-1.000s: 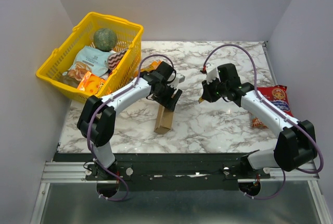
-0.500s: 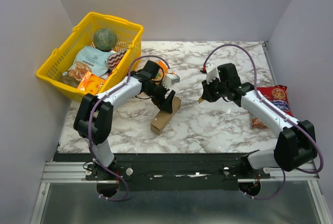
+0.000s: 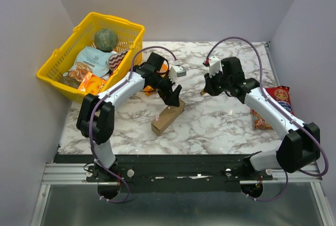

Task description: Unpack the express box

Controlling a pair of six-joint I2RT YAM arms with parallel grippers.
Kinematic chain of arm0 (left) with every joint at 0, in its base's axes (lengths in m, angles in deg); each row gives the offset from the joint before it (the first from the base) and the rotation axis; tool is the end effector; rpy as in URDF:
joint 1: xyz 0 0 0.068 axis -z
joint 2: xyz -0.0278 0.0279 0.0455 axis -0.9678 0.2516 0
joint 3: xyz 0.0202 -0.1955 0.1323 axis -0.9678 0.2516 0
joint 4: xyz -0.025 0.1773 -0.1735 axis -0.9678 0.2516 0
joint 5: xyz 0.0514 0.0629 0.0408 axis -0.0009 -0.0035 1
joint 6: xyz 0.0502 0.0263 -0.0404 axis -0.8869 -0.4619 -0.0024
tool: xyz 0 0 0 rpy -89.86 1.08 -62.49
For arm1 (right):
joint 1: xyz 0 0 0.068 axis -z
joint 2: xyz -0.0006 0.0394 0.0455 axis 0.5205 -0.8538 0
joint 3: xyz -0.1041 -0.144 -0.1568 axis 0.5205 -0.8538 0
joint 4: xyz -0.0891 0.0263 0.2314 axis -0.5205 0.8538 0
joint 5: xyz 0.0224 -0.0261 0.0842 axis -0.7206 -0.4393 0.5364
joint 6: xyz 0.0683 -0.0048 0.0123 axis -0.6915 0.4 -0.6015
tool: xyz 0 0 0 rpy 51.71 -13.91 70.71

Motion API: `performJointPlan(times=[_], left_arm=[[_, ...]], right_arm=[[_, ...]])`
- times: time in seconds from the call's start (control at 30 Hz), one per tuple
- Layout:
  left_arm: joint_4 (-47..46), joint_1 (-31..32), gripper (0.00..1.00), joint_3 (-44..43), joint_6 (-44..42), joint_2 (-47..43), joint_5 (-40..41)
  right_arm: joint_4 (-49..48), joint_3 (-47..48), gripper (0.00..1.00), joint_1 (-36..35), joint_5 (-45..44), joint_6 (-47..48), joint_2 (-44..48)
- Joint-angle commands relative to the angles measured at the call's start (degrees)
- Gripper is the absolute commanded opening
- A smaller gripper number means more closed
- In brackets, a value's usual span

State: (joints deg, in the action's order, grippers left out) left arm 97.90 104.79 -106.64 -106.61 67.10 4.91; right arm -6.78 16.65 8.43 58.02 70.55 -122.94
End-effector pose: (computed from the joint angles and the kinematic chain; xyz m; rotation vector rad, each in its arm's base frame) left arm 0.3027 -0.2145 0.2080 1.2415 2.1622 -1.0438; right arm 0.2831 0.1342 0.2450 -0.7858 2.1698 0.3787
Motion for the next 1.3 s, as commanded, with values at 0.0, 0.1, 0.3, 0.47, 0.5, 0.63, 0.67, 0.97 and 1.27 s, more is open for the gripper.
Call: performJointPlan(times=[0.0, 0.1, 0.3, 0.47, 0.5, 0.63, 0.67, 0.97, 1.27], left_arm=[[2.0, 2.2, 0.99, 1.8, 2.9, -5.7, 9.2], [-0.7, 3.2, 0.99, 4.8, 11.4, -6.8, 12.9], [-5.1, 6.8, 0.99, 10.2, 13.8, -9.8, 23.7], [-9.4, 6.9, 0.97, 16.5, 11.5, -11.6, 23.8], [-10.0, 6.9, 0.95, 16.8, 11.2, -11.8, 23.5], [-13.4, 6.6, 0.89, 18.0, 11.6, -11.5, 21.2], [-14.6, 6.4, 0.88, 19.0, 12.1, -11.6, 20.4], [-26.6, 5.8, 0.84, 26.6, 15.3, -14.6, 13.0], [-31.6, 4.3, 0.77, 31.9, 17.2, -17.1, 6.5]], right_arm=[[-1.2, 4.4, 0.01, -0.3, -7.7, -5.8, 0.4], [-4.0, 4.2, 0.01, -0.3, -12.0, -10.1, 2.1], [-10.8, 0.9, 0.0, -2.9, -13.1, -16.0, 7.3], [-12.3, -3.8, 0.0, -7.1, -15.5, -13.2, 10.6], [-12.2, -4.7, 0.01, -7.8, -16.2, -13.0, 10.9], [-10.5, -7.7, 0.0, -9.9, -15.9, -12.5, 12.7], [-10.8, -8.3, 0.01, -10.7, -16.1, -12.1, 13.0], [-18.5, -10.0, 0.01, -18.5, -18.5, -10.1, 12.7], [-18.8, -10.9, 0.01, -18.8, -14.9, -12.5, 11.4]])
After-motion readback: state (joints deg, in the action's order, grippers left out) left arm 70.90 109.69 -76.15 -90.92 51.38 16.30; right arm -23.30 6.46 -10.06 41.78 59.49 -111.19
